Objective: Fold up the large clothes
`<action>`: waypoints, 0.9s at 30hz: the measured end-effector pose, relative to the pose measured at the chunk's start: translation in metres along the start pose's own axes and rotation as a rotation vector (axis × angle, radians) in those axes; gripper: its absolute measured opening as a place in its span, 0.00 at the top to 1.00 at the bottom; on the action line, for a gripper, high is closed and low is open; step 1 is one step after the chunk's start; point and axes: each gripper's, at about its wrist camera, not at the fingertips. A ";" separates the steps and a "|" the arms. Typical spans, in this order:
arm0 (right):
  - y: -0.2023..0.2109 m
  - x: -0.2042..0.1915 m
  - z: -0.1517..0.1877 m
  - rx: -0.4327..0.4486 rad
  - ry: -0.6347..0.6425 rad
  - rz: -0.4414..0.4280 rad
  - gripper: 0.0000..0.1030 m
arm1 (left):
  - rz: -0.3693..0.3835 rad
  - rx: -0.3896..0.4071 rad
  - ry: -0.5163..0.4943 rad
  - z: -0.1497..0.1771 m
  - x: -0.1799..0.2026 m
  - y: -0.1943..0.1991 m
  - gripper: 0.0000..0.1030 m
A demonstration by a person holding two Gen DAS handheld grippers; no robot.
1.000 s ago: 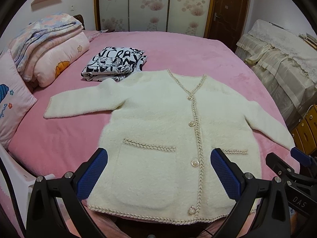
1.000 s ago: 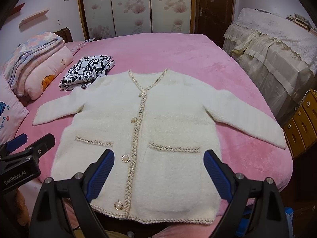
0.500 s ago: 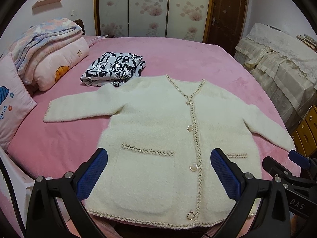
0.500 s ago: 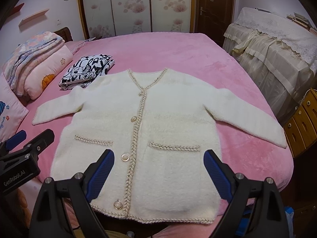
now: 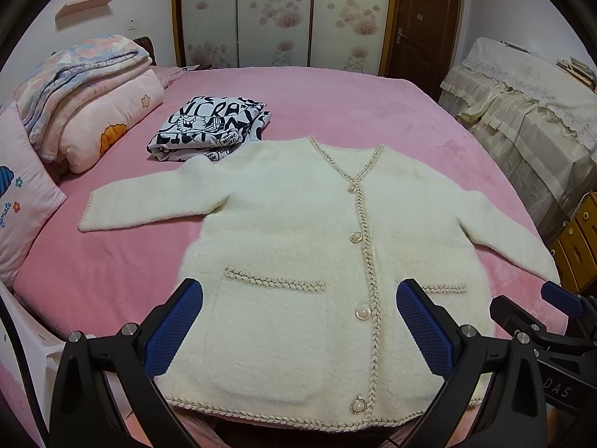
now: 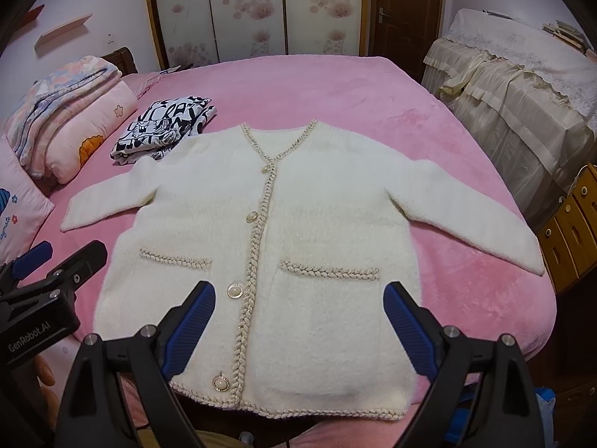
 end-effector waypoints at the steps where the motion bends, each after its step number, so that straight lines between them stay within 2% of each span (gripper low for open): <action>1: 0.000 0.001 0.000 0.000 -0.003 0.000 0.10 | -0.001 -0.002 0.004 0.000 0.000 0.000 0.00; 15: -0.007 0.005 0.003 -0.015 -0.018 -0.006 0.10 | -0.033 -0.039 0.048 0.002 -0.006 -0.010 0.00; 27: -0.008 0.008 0.005 -0.012 -0.026 -0.003 0.10 | -0.015 -0.081 0.036 0.003 -0.004 -0.020 0.00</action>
Point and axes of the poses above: each gripper's, at about its wrist camera, not at the fingertips, and y roughly against the way its jaws point, x to its right, z to its underside, and after that the axes turned 7 degrees about x, right-handed
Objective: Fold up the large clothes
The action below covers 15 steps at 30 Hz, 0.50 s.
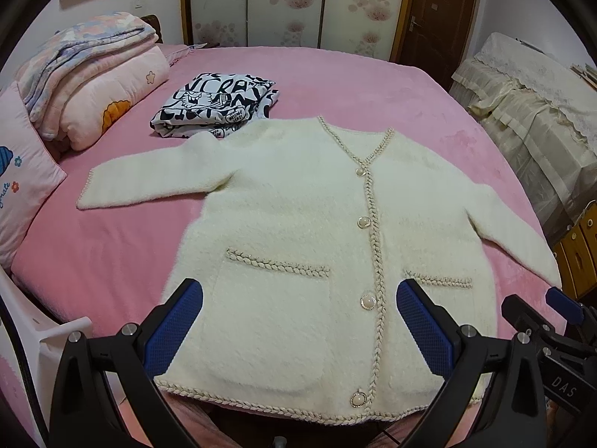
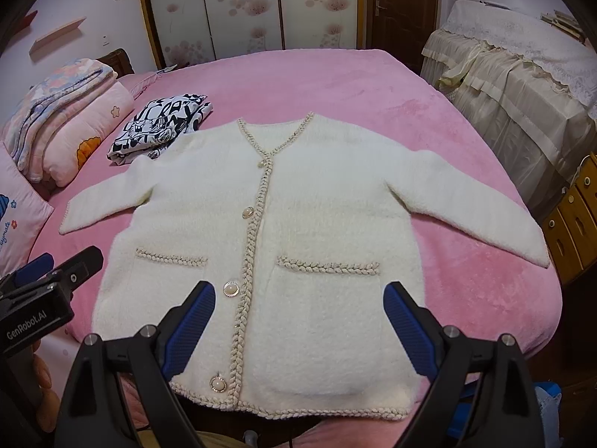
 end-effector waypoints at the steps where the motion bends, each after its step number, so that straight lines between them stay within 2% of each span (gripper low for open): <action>1: 0.000 0.000 -0.001 0.003 -0.002 -0.001 0.10 | 0.004 -0.005 -0.004 0.000 0.001 -0.001 0.00; 15: 0.003 0.005 -0.005 0.012 -0.016 -0.001 0.10 | 0.019 -0.013 -0.043 0.001 0.011 0.000 0.00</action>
Point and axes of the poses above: each gripper's, at about its wrist camera, not at the fingertips, and y roughly against the way its jaws point, x to its right, z to its underside, and after that the axes turned 7 degrees about x, right-handed
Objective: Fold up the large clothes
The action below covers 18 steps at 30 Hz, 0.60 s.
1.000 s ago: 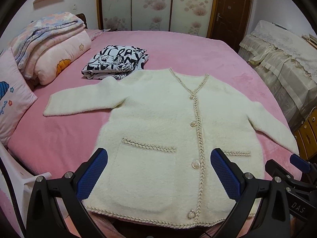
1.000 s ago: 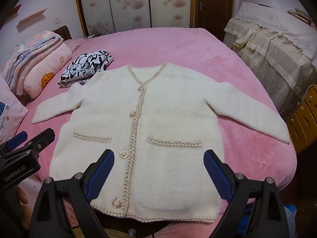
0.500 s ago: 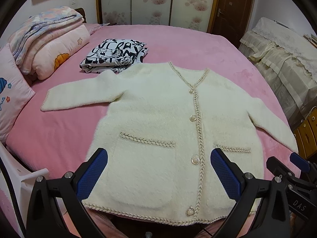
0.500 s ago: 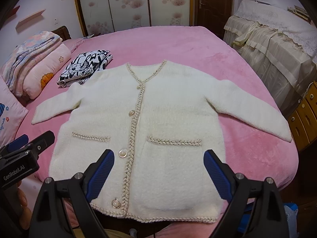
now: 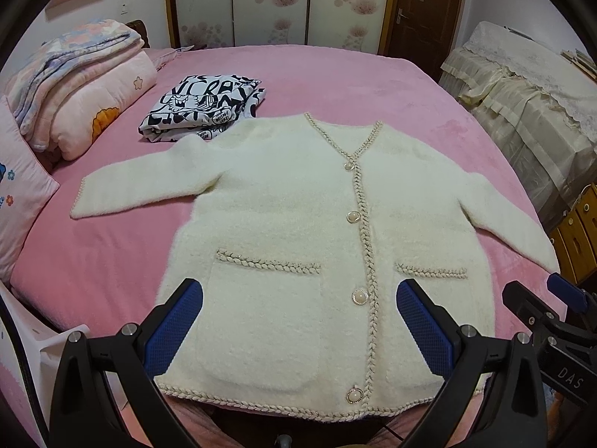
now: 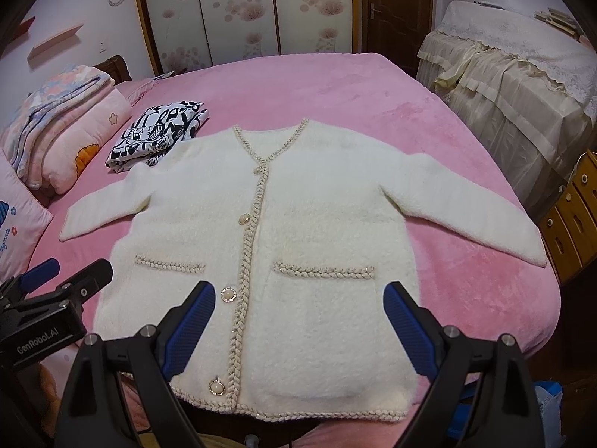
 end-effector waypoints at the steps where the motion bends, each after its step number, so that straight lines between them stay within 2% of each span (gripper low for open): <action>1: 0.000 0.000 0.000 0.001 0.001 0.000 0.10 | 0.004 -0.004 -0.001 0.000 0.000 -0.001 0.00; 18: 0.007 0.008 -0.005 0.024 -0.017 -0.013 0.10 | 0.030 -0.014 -0.015 -0.005 0.008 -0.001 0.00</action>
Point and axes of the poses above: each gripper's, at about its wrist camera, not at the fingertips, and y roughly against the way its jaws point, x to its right, z to its underside, and after that the axes turned 7 degrees about x, right-handed
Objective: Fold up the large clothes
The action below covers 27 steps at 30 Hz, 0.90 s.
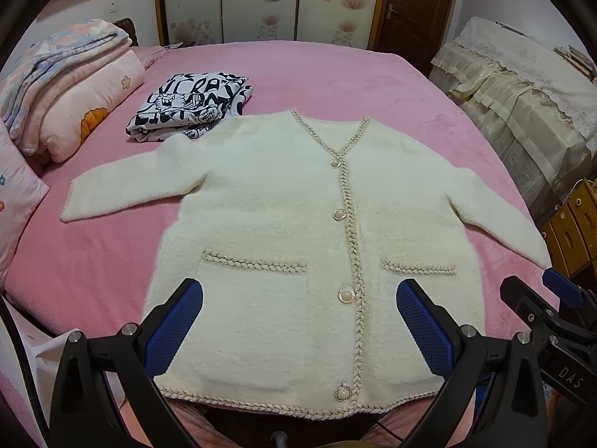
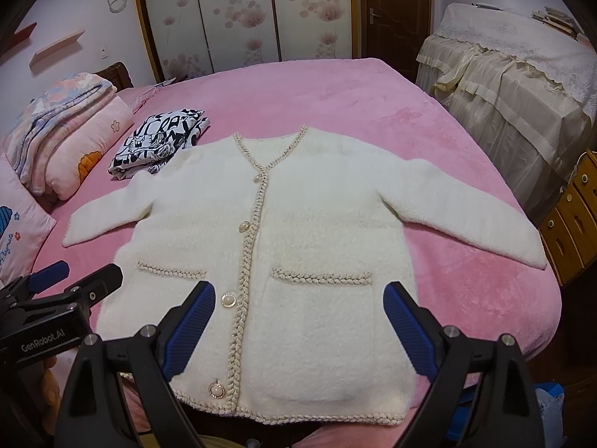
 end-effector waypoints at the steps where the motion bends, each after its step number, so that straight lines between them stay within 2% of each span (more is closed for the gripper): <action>1: 0.000 0.001 0.000 0.001 -0.003 -0.002 0.10 | -0.007 0.004 -0.005 -0.001 0.001 0.000 0.00; 8: 0.000 0.017 -0.006 0.026 -0.021 0.000 0.10 | -0.035 0.031 -0.042 -0.015 0.014 0.002 0.00; 14: 0.011 0.045 -0.025 0.112 -0.028 0.041 0.10 | -0.037 0.107 -0.115 -0.046 0.043 0.010 0.00; 21: 0.031 0.098 -0.052 0.236 -0.045 0.167 0.10 | 0.076 0.224 -0.192 -0.088 0.109 0.024 0.00; 25: 0.035 0.144 -0.063 0.261 -0.095 0.220 0.10 | 0.140 0.266 -0.214 -0.113 0.153 0.021 0.00; 27: 0.036 0.173 -0.066 0.271 -0.122 0.255 0.11 | 0.148 0.291 -0.233 -0.123 0.174 0.018 0.00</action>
Point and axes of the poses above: each gripper's, at about its wrist camera, not at the fingertips, and y roughly against the way its jaws point, x to its right, z to its underside, and after that the axes turned 7 degrees about x, right-handed
